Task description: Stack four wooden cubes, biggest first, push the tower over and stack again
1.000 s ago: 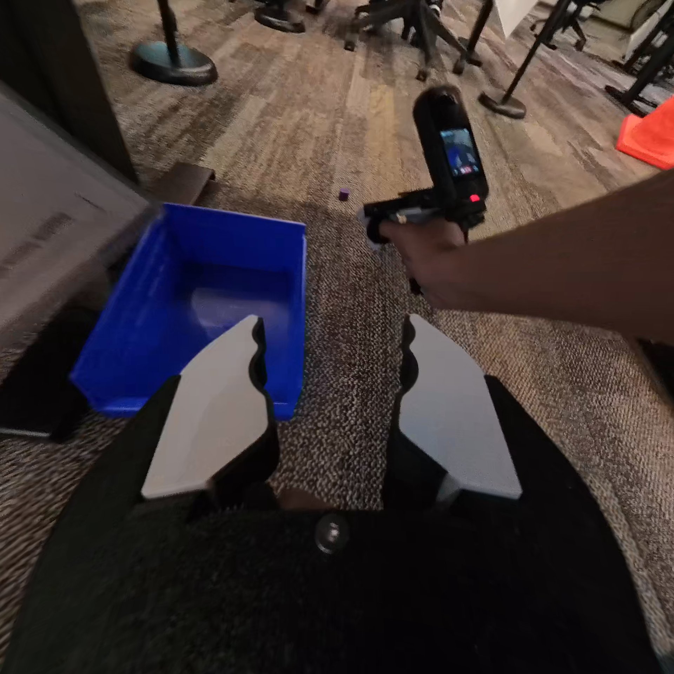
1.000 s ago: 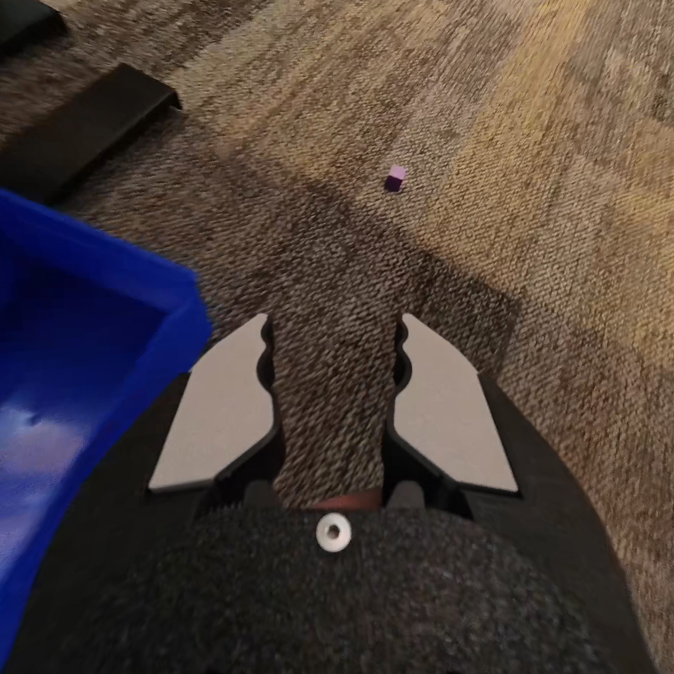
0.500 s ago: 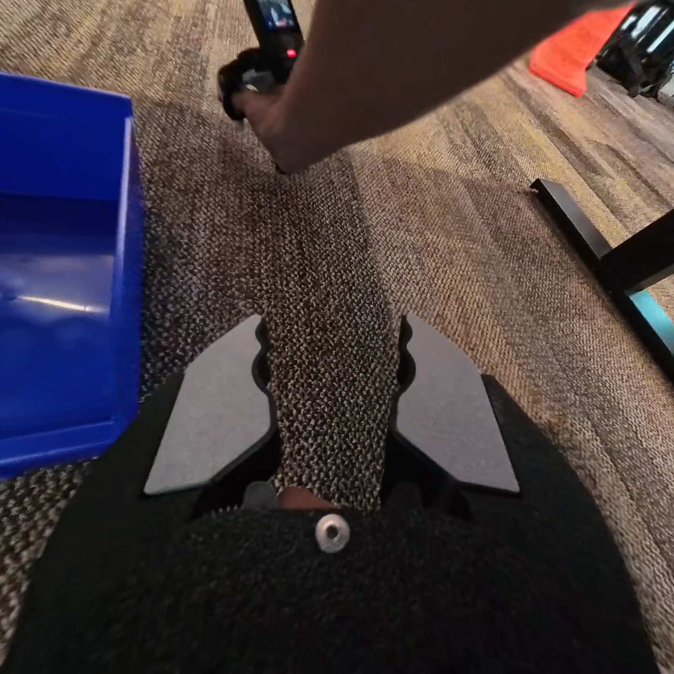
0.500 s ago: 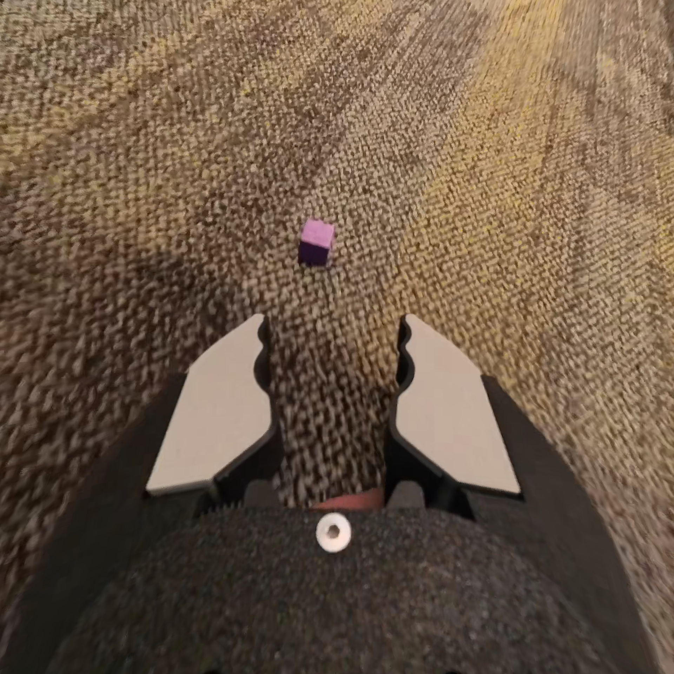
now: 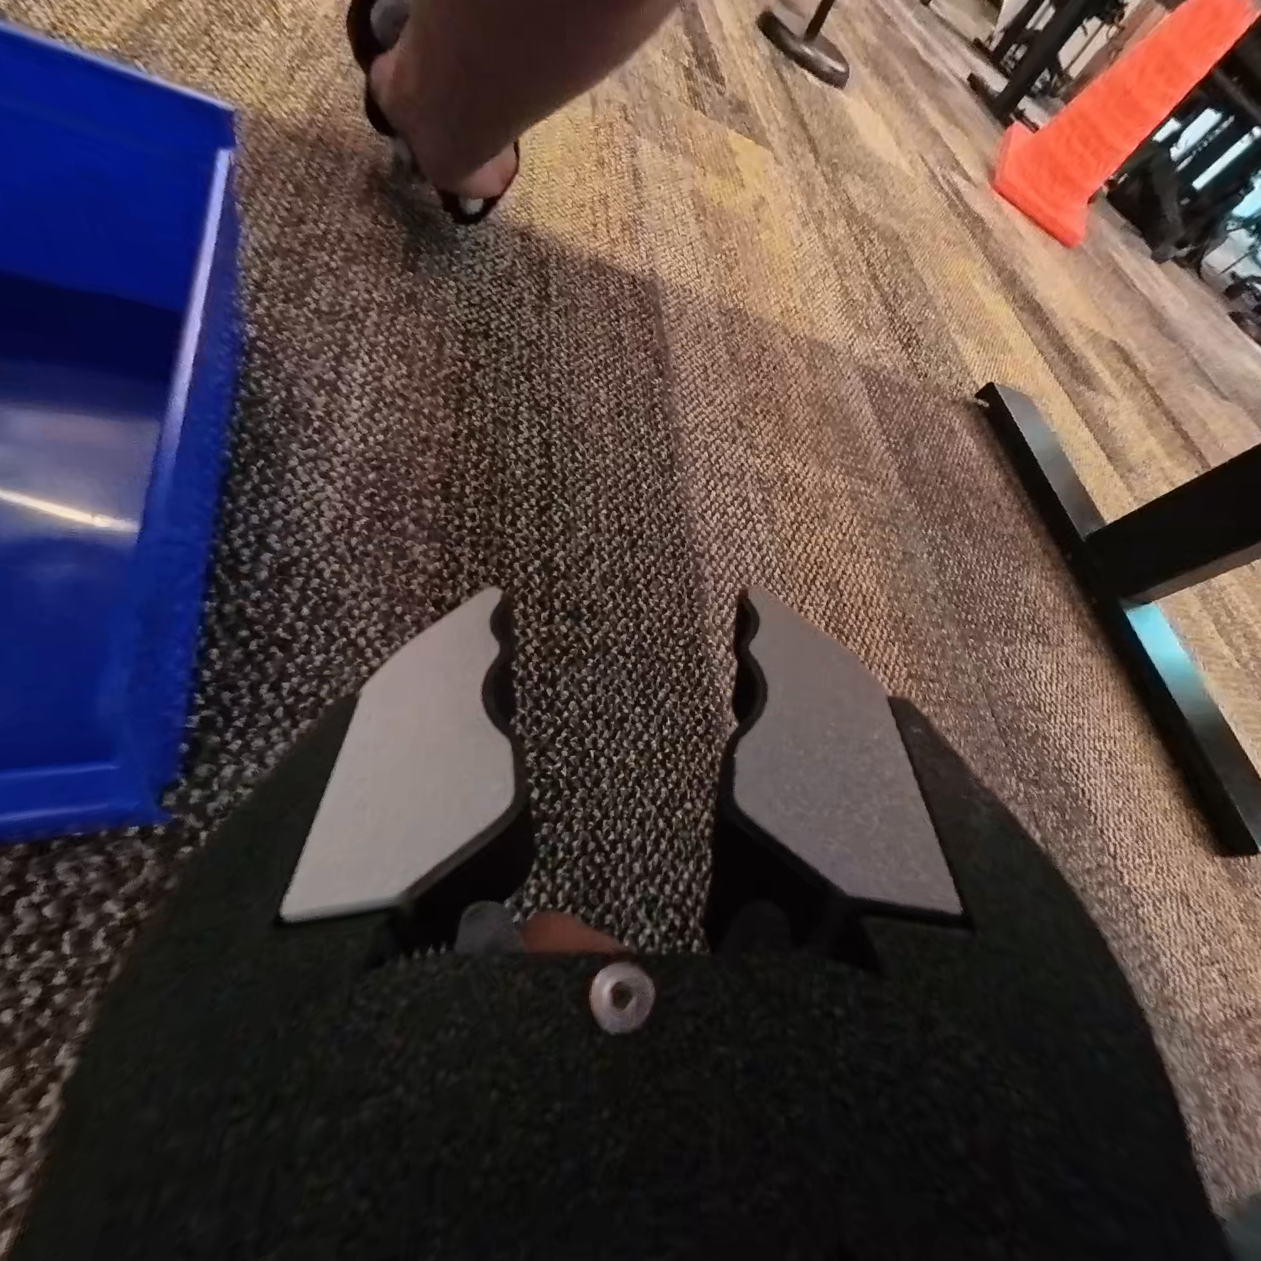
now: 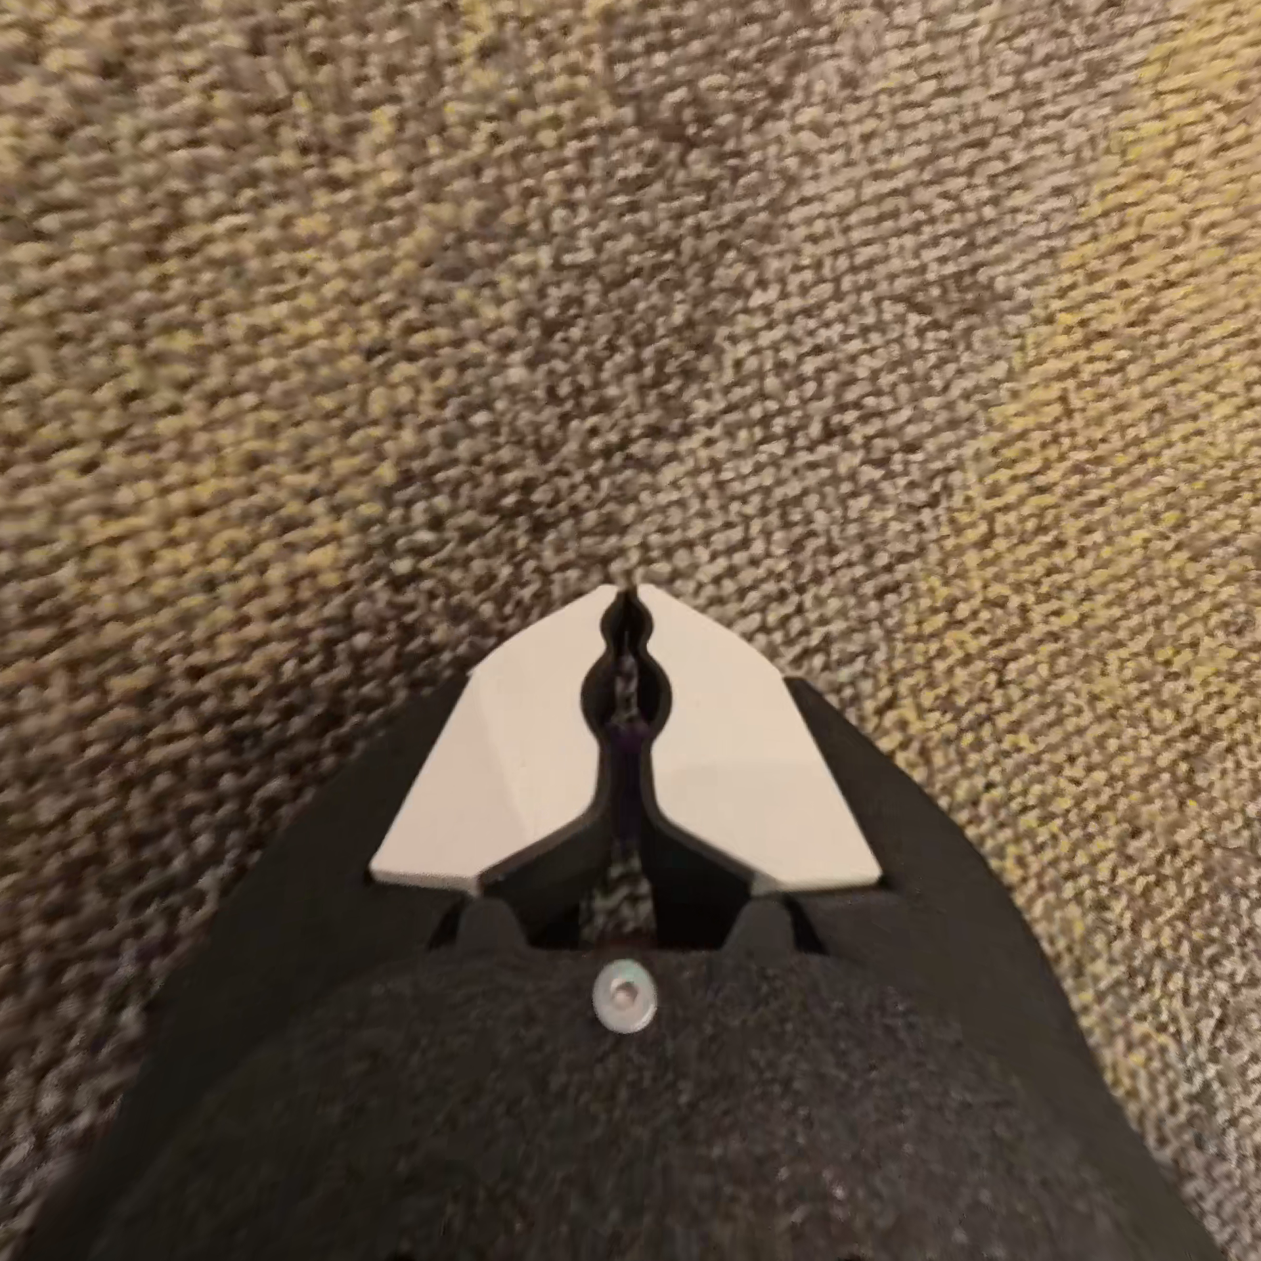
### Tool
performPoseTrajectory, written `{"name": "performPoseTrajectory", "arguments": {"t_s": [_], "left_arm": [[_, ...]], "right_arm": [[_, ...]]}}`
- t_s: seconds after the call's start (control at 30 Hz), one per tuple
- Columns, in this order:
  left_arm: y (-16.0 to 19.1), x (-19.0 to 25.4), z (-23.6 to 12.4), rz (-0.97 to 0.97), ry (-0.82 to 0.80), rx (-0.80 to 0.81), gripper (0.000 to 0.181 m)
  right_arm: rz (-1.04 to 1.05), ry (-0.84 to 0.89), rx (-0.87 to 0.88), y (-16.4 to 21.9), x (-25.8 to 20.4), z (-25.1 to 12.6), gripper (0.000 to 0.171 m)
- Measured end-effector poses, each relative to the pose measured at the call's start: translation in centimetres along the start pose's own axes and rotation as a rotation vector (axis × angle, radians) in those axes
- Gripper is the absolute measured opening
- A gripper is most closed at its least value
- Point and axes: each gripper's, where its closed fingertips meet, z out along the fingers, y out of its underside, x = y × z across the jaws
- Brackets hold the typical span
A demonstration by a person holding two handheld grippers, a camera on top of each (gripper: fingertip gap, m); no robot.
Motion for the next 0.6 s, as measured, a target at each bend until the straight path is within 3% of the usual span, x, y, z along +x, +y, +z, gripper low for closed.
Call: {"name": "performPoseTrajectory", "arguments": {"t_s": [0.13, 0.4, 0.57, 0.6], "left_arm": [[-0.6, -0.7, -0.7, 0.019, -0.005, -0.024, 0.060], [-2.3, -2.2, -0.3, -0.040, -0.022, -0.035, 0.057], [-3.3, -0.8, -0.9, 0.053, -0.013, -0.006, 0.053], [-3.0, -0.5, -0.7, 0.069, -0.003, -0.021, 0.054]], "right_arm": [[0.056, -0.076, 0.068, 1.6, -0.9, -4.0, 0.000], [0.079, -0.204, 0.180, 8.9, -1.4, -15.3, 0.000], [-0.073, -0.164, 0.199, 7.1, -0.3, -15.7, 0.003], [-0.130, -0.132, 0.157, 7.1, 0.0, -14.7, 0.024]]}}
